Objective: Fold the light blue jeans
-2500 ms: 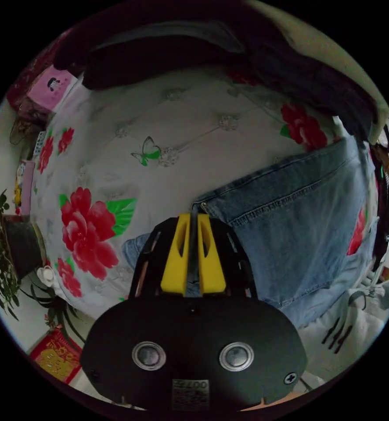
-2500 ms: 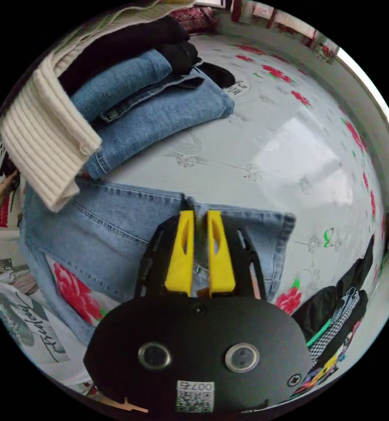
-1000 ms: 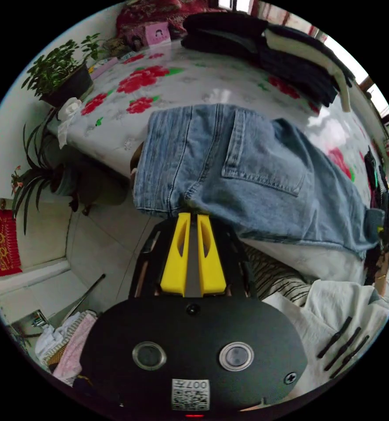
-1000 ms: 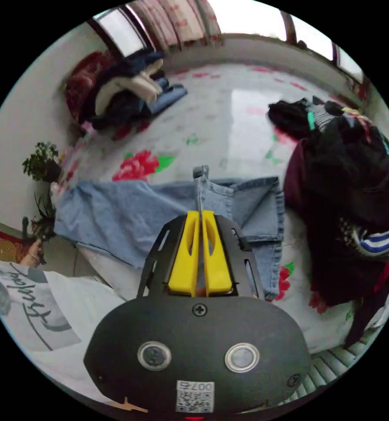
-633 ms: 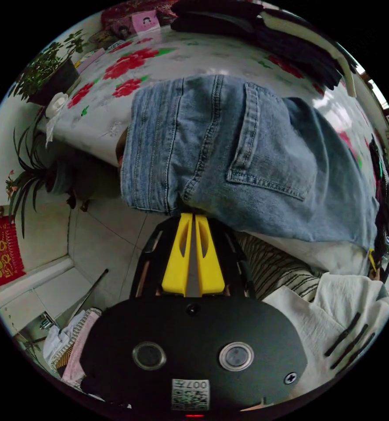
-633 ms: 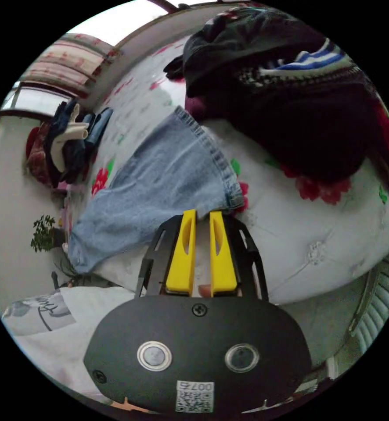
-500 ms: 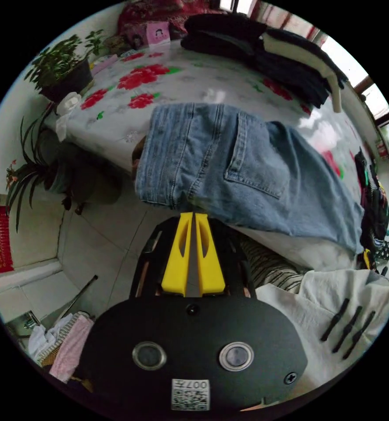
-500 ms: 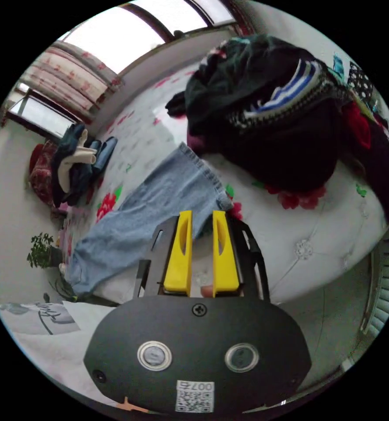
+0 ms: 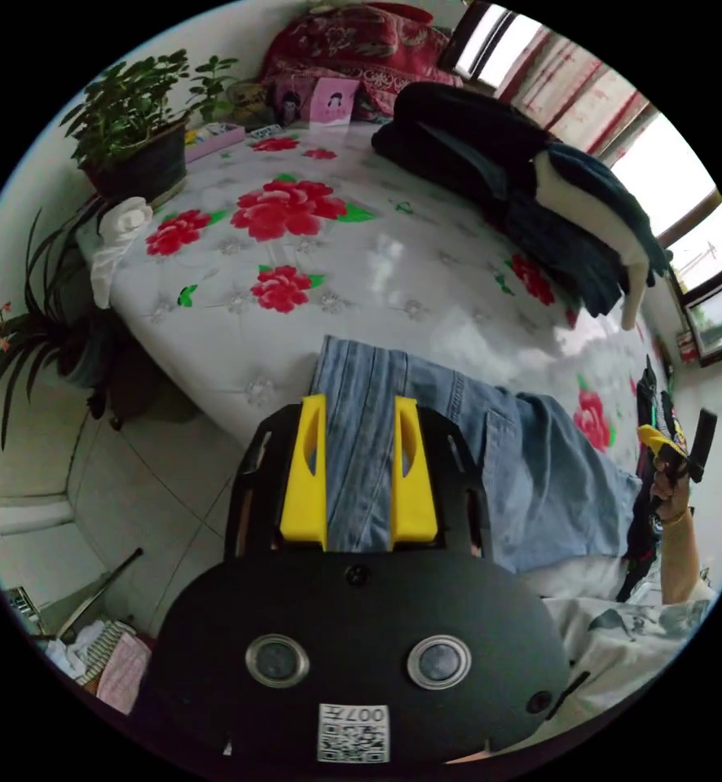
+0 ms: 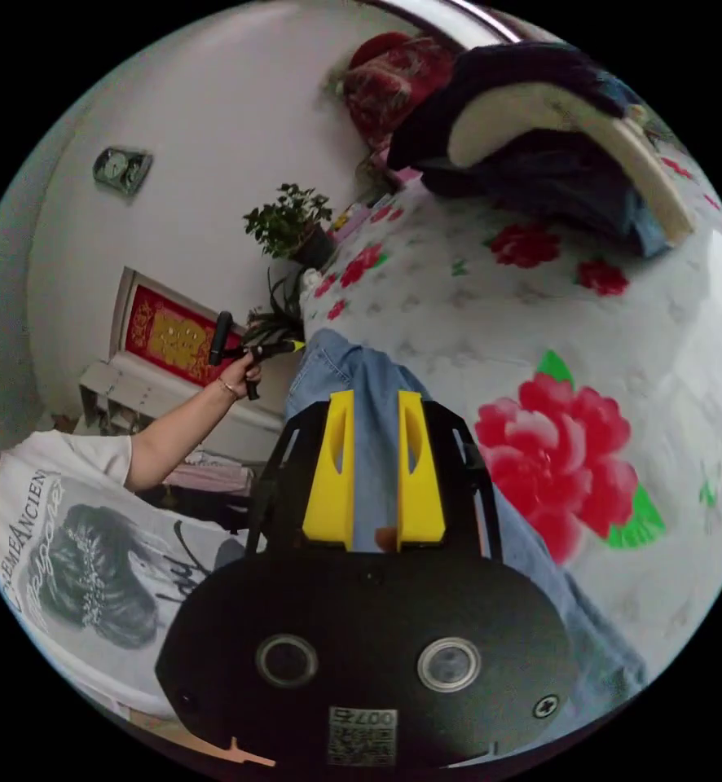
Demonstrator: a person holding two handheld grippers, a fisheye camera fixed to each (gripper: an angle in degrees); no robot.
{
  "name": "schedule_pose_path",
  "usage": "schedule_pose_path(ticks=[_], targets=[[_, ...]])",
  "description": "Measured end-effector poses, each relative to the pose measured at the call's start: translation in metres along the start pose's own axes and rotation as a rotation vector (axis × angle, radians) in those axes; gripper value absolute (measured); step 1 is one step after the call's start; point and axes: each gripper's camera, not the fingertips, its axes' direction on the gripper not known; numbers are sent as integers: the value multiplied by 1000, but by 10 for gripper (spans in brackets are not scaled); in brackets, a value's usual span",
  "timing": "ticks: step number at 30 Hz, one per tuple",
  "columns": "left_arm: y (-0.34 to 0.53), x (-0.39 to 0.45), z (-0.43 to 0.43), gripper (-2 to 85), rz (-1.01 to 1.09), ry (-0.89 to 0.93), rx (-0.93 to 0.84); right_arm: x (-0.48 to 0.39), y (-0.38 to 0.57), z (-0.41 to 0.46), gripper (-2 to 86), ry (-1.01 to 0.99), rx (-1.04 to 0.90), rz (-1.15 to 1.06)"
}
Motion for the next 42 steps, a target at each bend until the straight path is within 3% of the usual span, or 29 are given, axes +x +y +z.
schedule_pose_path(ticks=[5, 10, 13, 15, 21, 26, 32, 38, 42], targets=[[-30, -6, 38, 128, -47, 27, -114, 40, -74, 76, 73, -74, -190, 120], [-21, -9, 20, 32, -16, 21, -65, 96, -100, 142, 27, -413, -363, 421], [-1, -29, -7, 13, -66, 3, 14, 118, -104, 124, 6, -422, -202, 430], [11, -52, -19, 11, -160, 135, 83, 132, -102, 119, 2, -472, -146, 470], [1, -47, 8, 54, -176, 13, 18, 130, -111, 138, 5, -364, -147, 447], [-5, -54, 15, 75, -197, 46, 11, 114, -102, 107, 20, -195, -83, 311], [19, -52, -5, 80, -258, 14, 58, 82, -12, 21, 25, 4, 75, 241], [81, -4, -74, 78, -179, -60, 221, 66, 114, -42, 28, 461, 92, 409], [115, 50, -72, 76, 0, 114, 167, 57, 133, -35, 29, 558, 108, 373]])
